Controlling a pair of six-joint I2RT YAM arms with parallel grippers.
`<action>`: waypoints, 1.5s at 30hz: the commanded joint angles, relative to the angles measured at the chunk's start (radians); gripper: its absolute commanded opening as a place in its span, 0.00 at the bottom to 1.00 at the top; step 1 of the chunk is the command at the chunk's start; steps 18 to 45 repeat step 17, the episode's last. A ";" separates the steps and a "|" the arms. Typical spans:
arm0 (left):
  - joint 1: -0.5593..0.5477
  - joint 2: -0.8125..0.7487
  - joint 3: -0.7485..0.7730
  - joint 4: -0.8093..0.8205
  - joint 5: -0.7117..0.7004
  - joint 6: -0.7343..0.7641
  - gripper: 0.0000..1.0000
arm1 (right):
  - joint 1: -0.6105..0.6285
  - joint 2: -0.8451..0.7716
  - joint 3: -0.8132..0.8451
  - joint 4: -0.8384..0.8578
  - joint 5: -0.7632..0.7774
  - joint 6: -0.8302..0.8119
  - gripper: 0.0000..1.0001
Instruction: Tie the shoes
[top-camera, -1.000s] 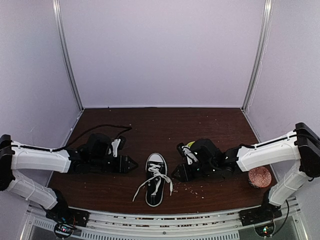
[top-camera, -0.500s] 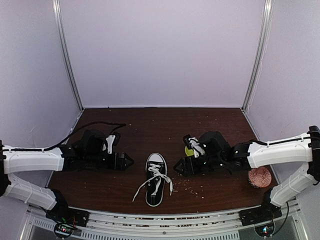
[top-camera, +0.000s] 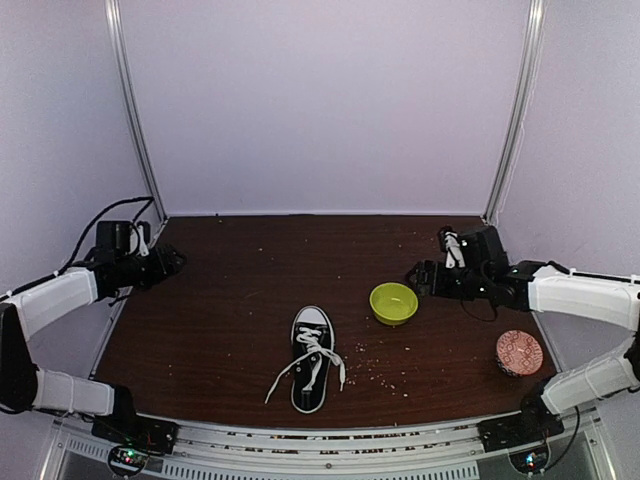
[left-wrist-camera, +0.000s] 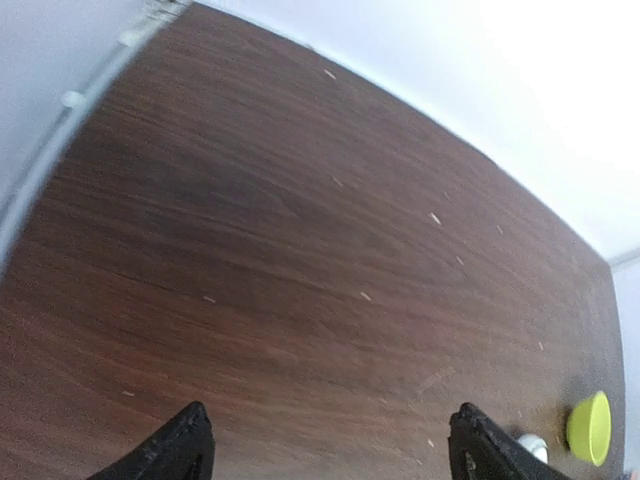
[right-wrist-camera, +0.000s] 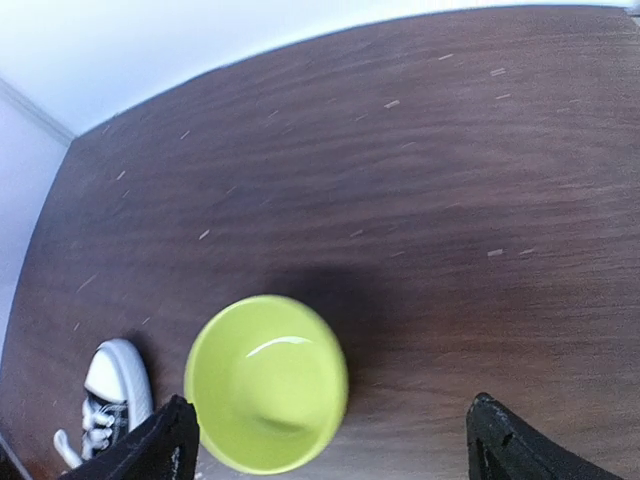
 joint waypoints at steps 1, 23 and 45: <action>0.172 -0.118 0.004 0.027 -0.094 0.055 0.85 | -0.233 -0.159 -0.077 0.005 0.042 -0.090 0.94; 0.177 -0.220 -0.300 0.457 -0.342 0.399 0.90 | -0.429 -0.441 -0.447 0.480 0.496 -0.291 1.00; 0.177 -0.220 -0.300 0.457 -0.342 0.399 0.90 | -0.429 -0.441 -0.447 0.480 0.496 -0.291 1.00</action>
